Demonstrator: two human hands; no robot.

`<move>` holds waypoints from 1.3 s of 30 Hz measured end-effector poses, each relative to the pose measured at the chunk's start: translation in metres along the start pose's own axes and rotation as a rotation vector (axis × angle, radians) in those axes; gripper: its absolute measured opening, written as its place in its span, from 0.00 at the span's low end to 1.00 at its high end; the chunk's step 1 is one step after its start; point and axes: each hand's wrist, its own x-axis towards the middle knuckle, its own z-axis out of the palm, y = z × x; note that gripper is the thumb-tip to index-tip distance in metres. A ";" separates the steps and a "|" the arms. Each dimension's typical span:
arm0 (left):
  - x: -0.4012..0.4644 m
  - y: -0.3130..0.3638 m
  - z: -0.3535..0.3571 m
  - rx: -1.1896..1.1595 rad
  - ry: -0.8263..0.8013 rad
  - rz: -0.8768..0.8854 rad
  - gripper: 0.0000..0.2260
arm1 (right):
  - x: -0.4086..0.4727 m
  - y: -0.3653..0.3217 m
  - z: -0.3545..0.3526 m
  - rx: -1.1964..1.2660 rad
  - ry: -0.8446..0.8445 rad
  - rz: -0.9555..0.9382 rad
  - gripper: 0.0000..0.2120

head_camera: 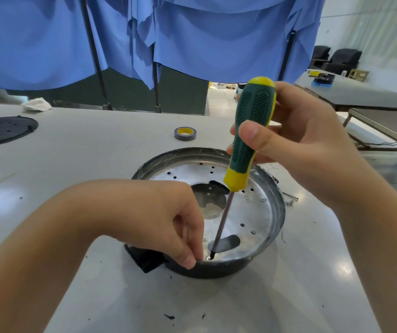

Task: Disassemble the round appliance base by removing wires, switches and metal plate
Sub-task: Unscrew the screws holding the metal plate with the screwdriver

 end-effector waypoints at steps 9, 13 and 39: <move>0.000 0.000 0.000 -0.010 0.002 0.015 0.03 | 0.001 0.002 0.001 0.001 -0.019 0.013 0.16; 0.000 0.001 0.000 -0.012 0.001 0.024 0.04 | 0.000 0.000 -0.001 0.023 -0.063 0.017 0.18; -0.005 0.009 0.002 0.073 0.010 -0.038 0.05 | -0.002 -0.006 -0.001 0.083 -0.236 0.030 0.19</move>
